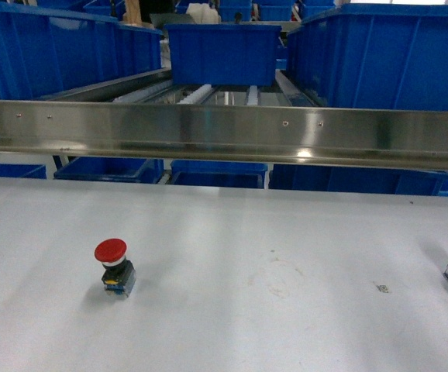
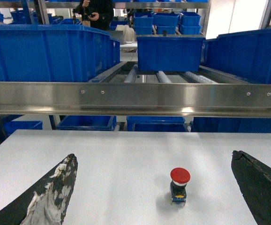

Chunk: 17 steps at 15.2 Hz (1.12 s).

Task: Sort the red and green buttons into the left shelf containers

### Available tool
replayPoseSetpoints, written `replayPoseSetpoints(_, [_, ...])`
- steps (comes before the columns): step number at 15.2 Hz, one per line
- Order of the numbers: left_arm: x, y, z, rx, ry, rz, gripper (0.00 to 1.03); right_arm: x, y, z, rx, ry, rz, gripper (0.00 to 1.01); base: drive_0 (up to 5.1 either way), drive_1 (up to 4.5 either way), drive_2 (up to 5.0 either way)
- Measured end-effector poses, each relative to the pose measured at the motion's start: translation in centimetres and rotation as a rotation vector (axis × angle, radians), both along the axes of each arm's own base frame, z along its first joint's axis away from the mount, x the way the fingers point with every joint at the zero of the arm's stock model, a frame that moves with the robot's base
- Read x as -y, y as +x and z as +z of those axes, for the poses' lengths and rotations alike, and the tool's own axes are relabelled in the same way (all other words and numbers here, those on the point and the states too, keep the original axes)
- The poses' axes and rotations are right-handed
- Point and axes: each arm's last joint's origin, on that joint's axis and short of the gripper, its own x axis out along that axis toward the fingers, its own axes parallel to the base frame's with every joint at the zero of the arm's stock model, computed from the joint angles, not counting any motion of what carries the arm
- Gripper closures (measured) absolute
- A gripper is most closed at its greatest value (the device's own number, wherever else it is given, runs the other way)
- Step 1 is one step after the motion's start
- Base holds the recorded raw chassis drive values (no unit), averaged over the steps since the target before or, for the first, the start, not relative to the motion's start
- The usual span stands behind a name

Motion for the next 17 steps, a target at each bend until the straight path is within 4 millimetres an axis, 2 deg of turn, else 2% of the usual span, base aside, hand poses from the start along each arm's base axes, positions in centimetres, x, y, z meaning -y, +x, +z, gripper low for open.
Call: replayPoseSetpoints(17, [0.00,0.00,0.00,0.000,0.000,0.000,0.05,0.00,0.00,0.00,0.000,0.000,0.000,0.03,0.0,0.00,0.0])
